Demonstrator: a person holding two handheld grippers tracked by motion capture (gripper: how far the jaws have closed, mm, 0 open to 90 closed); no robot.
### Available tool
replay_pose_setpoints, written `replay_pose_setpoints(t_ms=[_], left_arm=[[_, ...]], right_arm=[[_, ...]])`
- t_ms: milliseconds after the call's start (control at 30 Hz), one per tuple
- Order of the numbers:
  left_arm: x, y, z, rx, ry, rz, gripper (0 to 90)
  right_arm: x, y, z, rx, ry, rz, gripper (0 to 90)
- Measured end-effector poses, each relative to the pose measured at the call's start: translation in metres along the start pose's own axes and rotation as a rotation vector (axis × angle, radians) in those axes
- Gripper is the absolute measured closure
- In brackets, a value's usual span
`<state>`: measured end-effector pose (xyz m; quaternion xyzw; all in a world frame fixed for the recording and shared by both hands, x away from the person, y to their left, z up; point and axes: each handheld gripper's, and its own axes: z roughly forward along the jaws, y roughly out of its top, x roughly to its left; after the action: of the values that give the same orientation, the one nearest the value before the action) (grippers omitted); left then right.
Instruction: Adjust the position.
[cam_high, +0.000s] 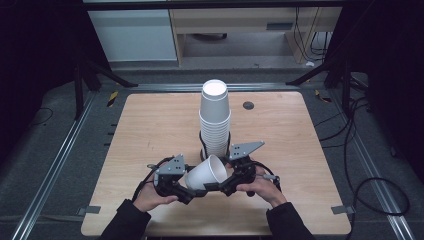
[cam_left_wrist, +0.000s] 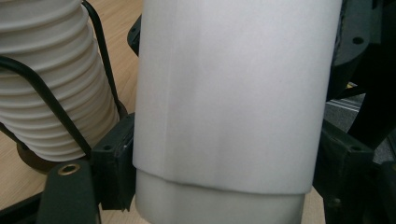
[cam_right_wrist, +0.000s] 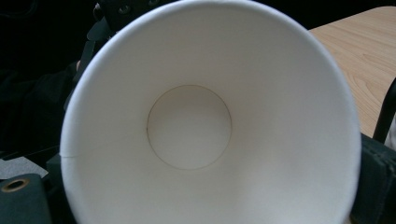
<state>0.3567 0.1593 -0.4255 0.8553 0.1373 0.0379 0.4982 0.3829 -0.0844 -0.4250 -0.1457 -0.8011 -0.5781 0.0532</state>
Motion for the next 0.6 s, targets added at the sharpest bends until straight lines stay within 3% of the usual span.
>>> replay_pose_setpoints(t_ms=[333,467,500,600], left_arm=[[0.0015,0.0000,-0.0025,0.027,0.003,-0.011,17.7],[0.0022,-0.0009,-0.0007,0.067,0.006,-0.012,16.6],[0.0015,-0.0010,0.0019,0.098,0.008,-0.007,16.4],[0.0005,-0.0017,0.0046,0.121,0.010,0.003,16.4]], right_arm=[[0.0000,0.0012,-0.0046,0.017,-0.023,-0.022,7.4],[0.0021,0.0032,-0.0059,0.074,-0.070,-0.062,7.4],[0.0030,0.0034,-0.0049,0.097,-0.080,-0.073,7.3],[0.0047,0.0032,-0.0011,0.138,-0.090,-0.091,7.3]])
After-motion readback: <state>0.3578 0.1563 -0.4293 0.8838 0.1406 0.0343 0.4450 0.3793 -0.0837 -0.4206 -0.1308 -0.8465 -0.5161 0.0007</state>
